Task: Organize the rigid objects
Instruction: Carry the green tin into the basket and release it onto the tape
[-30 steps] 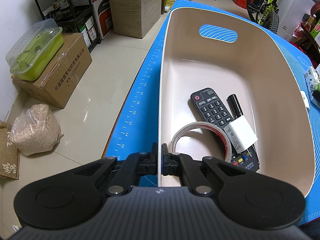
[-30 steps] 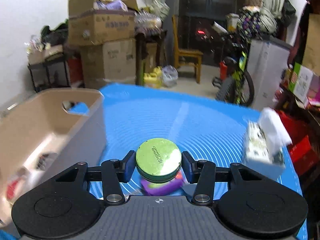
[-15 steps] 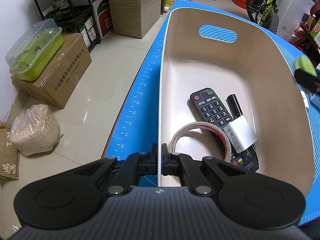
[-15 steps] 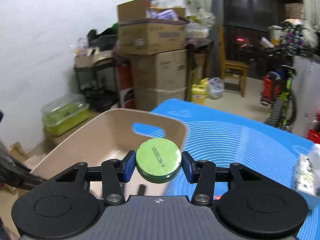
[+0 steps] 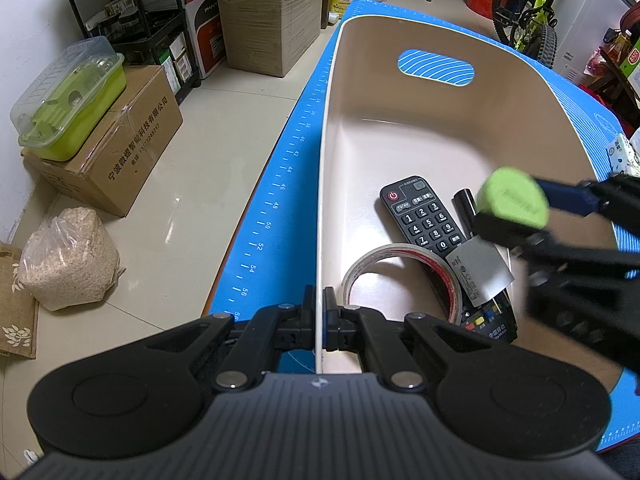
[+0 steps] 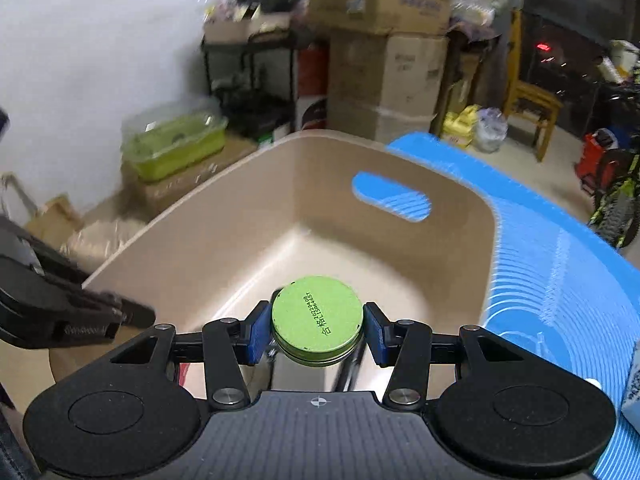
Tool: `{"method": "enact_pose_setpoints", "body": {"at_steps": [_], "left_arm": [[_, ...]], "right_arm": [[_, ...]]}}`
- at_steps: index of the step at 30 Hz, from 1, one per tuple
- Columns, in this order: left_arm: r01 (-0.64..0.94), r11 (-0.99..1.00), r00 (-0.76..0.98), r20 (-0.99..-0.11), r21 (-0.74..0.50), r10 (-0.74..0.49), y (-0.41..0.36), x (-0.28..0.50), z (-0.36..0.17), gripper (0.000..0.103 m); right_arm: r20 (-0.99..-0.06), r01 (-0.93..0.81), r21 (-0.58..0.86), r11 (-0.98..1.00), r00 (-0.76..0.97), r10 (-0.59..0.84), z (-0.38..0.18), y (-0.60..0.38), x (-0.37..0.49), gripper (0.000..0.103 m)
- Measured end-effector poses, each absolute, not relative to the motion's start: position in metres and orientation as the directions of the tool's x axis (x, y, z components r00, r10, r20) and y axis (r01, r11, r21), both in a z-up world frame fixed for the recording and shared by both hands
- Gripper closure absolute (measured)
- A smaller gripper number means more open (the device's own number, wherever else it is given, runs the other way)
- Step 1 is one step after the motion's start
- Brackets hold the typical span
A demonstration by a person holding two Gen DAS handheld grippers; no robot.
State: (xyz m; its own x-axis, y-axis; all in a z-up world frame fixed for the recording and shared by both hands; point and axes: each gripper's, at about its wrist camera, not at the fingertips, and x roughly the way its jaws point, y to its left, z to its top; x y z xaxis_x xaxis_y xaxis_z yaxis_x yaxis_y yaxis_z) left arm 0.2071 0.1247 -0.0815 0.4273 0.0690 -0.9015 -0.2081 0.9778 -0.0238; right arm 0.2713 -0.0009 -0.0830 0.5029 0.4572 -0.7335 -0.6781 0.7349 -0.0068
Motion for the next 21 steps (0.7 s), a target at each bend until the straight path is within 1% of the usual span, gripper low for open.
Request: {"method": "enact_pose_setpoints", "body": {"at_steps": [3,9,10,11,13,15,19,21], "left_arm": [[-0.208,0.978,0.427,-0.901,-0.024,0.069,0.124,0.207,-0.082,0.1],[-0.208,0.978,0.428,-0.901,-0.026,0.067,0.122,0.207,-0.083,0.1],[-0.208,0.978,0.428,-0.901,-0.025,0.068,0.122,0.207,-0.083,0.1],[-0.208,0.978,0.428,-0.901,-0.025,0.068,0.122,0.207,-0.083,0.1],[-0.208,0.978,0.428,-0.901,-0.026,0.068,0.122,0.207,-0.083,0.1],[-0.209,0.978,0.428,-0.901,-0.026,0.068,0.122,0.207,-0.083,0.1],[-0.209,0.978,0.428,-0.901,-0.026,0.067,0.122,0.207,-0.083,0.1],[-0.209,0.978,0.428,-0.901,-0.026,0.068,0.122,0.207,-0.083,0.1]], "right_arm": [[-0.78,-0.701,-0.018,0.713,0.456,0.428,-0.093,0.011,0.271,0.049],[-0.834,-0.737,-0.065,0.672,0.41,0.369,-0.105,0.026,0.267,0.049],[-0.841,-0.739,-0.062,0.671,0.401,0.364,-0.106,0.027,0.268,0.047],[-0.848,-0.738,-0.059,0.672,0.392,0.357,-0.106,0.027,0.268,0.041],[-0.849,-0.738,-0.045,0.673,0.384,0.363,-0.105,0.027,0.269,0.034],[-0.841,-0.734,-0.043,0.678,0.393,0.371,-0.102,0.023,0.268,0.024],[-0.812,-0.713,-0.018,0.701,0.419,0.406,-0.094,0.012,0.266,0.023],[-0.793,-0.698,-0.011,0.716,0.442,0.419,-0.088,0.003,0.268,0.02]]}}
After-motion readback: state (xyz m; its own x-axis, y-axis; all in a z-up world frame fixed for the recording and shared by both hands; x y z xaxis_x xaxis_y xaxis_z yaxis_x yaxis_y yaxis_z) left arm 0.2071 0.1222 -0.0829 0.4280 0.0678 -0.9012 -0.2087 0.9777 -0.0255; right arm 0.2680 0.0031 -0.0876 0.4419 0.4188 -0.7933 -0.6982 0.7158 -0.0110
